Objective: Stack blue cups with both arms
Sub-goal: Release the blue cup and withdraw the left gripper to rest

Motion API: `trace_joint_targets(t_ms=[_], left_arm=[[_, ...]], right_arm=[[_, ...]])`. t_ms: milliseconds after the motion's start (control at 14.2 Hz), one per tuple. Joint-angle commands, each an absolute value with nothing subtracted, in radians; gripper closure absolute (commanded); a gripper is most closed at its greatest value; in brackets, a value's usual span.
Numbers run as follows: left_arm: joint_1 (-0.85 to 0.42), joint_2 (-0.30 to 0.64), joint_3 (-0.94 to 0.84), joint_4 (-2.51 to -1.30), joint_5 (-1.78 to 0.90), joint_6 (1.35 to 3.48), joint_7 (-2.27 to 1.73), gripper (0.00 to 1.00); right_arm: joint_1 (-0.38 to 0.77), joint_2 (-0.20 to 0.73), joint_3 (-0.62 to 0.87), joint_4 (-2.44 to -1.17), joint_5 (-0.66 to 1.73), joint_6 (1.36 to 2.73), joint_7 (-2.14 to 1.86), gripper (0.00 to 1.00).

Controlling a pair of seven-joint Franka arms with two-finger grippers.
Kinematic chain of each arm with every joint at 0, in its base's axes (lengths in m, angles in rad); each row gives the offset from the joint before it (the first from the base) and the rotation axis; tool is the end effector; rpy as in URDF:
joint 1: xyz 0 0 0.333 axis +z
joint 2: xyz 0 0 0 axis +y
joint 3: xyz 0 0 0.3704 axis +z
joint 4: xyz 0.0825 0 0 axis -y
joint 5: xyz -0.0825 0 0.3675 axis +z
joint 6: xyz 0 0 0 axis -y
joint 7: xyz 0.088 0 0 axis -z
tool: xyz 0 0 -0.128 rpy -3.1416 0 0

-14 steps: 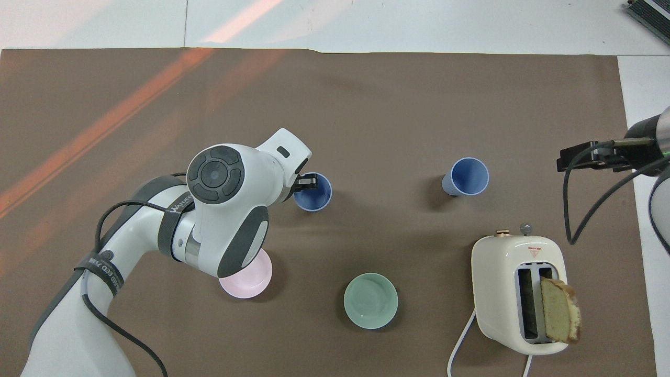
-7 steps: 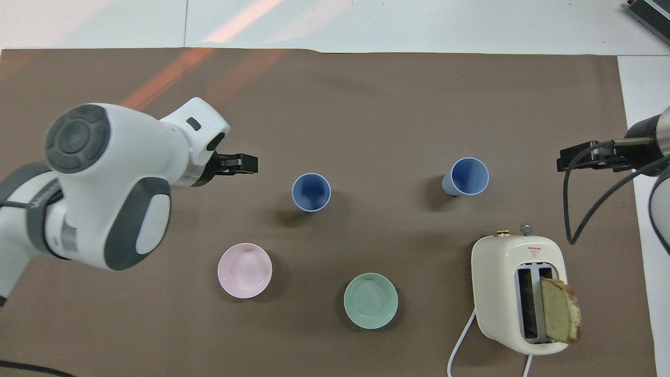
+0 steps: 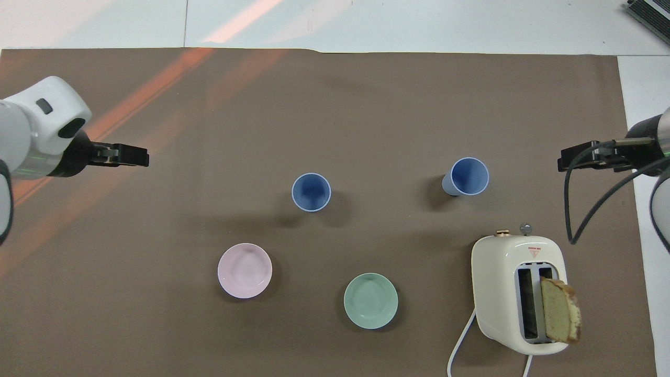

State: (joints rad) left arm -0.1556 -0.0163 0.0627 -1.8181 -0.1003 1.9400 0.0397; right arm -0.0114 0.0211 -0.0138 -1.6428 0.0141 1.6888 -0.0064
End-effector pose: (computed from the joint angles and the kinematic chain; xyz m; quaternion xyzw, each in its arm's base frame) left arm 0.5548 -0.0602 0.5866 0.9951 -0.0512 0.0676 0.0502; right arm 0.5549 -0.0123 0.6238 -0.9998 0.0101 -0.0126 0.0067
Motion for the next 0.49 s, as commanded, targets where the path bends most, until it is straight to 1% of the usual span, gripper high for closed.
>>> trace_joint_targets(t_ms=[0, 212, 424], left_arm=[[-0.079, 0.006, 0.049, -1.726, -0.083, 1.856, 0.124, 0.0], [-0.032, 0.047, 0.049, -1.625, -0.049, 1.789, 0.179, 0.0], [-0.032, 0.049, 0.049, -1.606, -0.018, 1.783, 0.215, 0.0]], right_arm=[[-0.017, 0.011, -0.009, -1.643, 0.023, 1.681, -0.025, 0.0], [-0.018, 0.011, -0.008, -1.643, 0.028, 1.689, -0.026, 0.0], [-0.02, 0.009, -0.006, -1.646, 0.031, 1.69, -0.026, 0.0]])
